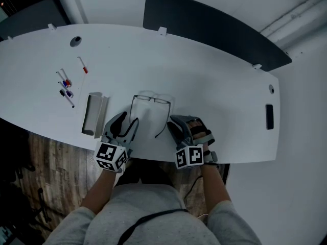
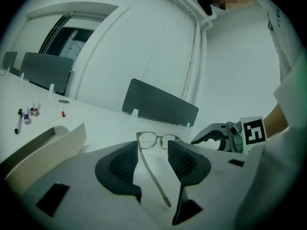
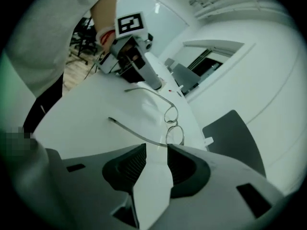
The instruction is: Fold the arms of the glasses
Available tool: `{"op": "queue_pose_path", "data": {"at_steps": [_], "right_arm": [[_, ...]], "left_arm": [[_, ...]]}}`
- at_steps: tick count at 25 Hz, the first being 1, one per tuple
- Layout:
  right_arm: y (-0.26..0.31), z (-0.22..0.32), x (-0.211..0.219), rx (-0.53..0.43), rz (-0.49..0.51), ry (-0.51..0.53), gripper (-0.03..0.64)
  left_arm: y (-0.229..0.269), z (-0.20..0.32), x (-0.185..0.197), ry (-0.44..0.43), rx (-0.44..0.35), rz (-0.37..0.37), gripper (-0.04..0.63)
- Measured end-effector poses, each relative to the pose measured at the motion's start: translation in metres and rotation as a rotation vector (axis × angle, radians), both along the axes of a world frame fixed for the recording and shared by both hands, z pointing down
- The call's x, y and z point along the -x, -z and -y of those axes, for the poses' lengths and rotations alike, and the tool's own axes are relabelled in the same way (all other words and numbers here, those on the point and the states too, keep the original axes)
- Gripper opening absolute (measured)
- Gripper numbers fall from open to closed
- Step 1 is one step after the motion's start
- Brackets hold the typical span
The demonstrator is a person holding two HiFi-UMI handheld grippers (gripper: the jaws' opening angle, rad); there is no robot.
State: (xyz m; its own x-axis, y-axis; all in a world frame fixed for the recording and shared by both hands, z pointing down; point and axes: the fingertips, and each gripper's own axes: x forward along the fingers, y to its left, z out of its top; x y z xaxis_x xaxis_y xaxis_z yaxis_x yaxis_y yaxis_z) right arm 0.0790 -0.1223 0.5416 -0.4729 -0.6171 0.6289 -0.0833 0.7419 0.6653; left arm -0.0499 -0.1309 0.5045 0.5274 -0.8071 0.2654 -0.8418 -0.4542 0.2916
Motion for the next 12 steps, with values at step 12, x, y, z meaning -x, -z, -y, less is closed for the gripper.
{"op": "queue_pose_path", "data": {"at_steps": [12], "right_arm": [[0.003,0.003,0.021,-0.119,-0.072,0.162,0.104]], "left_arm": [[0.001,-0.004,-0.005,-0.022,0.003,-0.015,0.195]]}}
